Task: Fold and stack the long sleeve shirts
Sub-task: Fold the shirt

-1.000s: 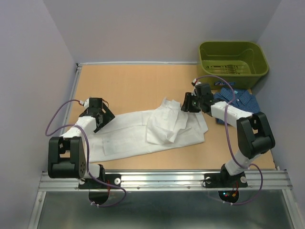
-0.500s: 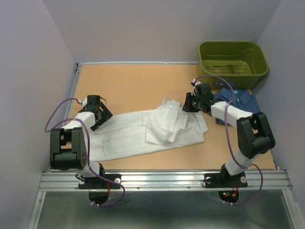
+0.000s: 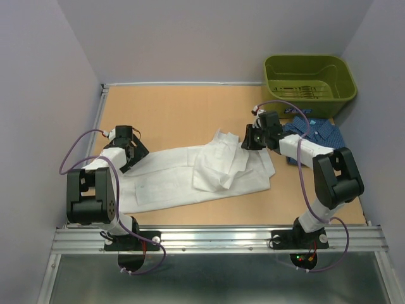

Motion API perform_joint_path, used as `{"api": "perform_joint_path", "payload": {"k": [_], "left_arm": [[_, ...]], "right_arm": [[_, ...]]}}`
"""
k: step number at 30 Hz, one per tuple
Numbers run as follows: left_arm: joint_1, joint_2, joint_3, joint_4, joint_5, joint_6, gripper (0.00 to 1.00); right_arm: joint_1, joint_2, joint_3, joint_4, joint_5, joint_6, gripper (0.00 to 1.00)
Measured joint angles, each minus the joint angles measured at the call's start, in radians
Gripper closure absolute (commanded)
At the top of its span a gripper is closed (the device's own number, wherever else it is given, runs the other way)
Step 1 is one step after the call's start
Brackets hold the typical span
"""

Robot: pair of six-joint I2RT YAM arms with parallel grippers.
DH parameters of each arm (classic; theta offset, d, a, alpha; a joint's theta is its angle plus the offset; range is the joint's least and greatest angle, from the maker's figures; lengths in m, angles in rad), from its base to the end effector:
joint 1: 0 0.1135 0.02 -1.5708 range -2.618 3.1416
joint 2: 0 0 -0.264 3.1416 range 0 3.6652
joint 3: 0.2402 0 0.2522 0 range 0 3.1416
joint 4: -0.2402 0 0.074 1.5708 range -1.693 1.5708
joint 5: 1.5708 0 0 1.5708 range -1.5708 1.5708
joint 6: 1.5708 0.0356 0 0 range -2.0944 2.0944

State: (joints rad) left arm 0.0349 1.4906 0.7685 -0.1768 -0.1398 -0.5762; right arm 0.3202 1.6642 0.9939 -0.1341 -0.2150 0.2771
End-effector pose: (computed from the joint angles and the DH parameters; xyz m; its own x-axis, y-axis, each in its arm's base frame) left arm 0.2900 0.0151 0.1743 -0.5898 -0.5604 -0.5814 -0.5278 0.8124 -0.2477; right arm 0.3292 0.1172 0.1928 -0.7803 0.0229 -0.6250 -0.2438 0.9092 0.3376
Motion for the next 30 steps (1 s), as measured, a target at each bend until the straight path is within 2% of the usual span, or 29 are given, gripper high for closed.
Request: {"api": "perform_joint_path", "payload": {"k": [2,3,7,12,20,30], "left_arm": [[0.0,0.0,0.0,0.0,0.0,0.0,0.09],[0.0,0.0,0.0,0.0,0.0,0.0,0.09],[0.0,0.0,0.0,0.0,-0.001,0.0,0.09],[0.0,0.006,0.005,-0.001,-0.007,0.003,0.09],[0.0,0.016,0.013,-0.003,-0.019,0.003,0.09],[0.0,0.021,0.018,-0.009,-0.034,0.003,0.09]], "right_arm": [[0.0,0.0,0.0,0.0,-0.006,-0.004,0.88],[0.0,0.0,0.0,0.0,-0.007,-0.006,0.92],[-0.003,0.0,0.0,0.0,-0.01,-0.011,0.97],[-0.044,0.003,0.005,-0.001,-0.01,0.003,0.99],[-0.146,0.085,0.107,0.001,-0.036,0.069,0.99],[-0.188,0.176,0.171,0.008,-0.111,0.119,0.98]]}}
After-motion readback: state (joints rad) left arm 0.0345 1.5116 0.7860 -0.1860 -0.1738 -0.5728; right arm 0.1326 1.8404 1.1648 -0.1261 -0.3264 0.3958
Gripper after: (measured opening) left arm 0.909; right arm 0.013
